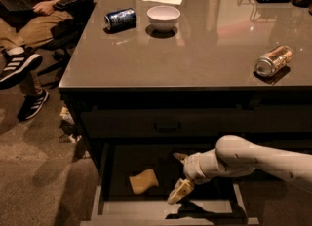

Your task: Pick sponge from middle drawer and place on counter

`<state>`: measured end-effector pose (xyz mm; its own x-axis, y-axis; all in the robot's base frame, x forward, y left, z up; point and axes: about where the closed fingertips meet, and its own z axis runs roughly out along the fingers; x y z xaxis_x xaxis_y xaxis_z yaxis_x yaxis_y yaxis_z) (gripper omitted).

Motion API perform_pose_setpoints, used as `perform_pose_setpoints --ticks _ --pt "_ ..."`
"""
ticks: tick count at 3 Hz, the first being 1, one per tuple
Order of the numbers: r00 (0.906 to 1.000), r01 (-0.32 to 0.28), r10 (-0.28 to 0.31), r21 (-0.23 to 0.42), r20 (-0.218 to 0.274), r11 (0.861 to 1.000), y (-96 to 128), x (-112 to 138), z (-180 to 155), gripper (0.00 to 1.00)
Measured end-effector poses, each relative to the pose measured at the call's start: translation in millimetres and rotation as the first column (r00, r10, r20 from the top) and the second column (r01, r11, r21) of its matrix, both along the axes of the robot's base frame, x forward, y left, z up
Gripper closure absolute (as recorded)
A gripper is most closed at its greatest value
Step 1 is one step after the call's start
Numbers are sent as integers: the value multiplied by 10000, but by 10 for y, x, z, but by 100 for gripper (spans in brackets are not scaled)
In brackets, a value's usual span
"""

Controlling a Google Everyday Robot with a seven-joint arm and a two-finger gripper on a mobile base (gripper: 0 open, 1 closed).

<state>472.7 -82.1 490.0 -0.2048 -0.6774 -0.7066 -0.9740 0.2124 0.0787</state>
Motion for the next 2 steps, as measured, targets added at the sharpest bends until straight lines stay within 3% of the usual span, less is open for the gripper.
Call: perform_pose_setpoints --ticks 2 --pt "10000 67 -67 -272 -12 9996 109 63 -142 0"
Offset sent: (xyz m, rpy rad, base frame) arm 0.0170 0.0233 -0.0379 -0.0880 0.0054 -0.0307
